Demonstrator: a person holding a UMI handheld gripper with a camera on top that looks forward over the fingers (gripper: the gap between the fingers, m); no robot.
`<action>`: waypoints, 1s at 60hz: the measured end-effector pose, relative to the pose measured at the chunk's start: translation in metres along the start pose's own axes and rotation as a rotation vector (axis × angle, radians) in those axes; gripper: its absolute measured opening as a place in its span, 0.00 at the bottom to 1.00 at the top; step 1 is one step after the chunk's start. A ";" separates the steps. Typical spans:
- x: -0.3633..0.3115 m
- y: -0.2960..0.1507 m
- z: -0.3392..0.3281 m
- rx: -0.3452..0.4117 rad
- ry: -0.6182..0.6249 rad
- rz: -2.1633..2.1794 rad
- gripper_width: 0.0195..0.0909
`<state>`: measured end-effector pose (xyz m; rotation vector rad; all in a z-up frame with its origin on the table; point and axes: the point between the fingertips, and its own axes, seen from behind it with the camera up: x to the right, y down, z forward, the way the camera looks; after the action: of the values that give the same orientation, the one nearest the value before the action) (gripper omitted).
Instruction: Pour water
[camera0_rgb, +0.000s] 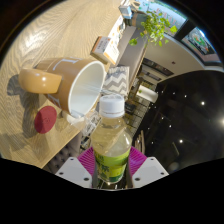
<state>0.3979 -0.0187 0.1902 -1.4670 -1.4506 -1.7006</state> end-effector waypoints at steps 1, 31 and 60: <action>0.001 0.001 0.000 0.002 -0.007 0.018 0.28; 0.030 0.008 -0.019 0.204 -0.366 1.405 0.28; -0.081 -0.050 0.007 0.270 -0.681 1.774 0.29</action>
<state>0.3842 -0.0177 0.0961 -2.0684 -0.0899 0.0873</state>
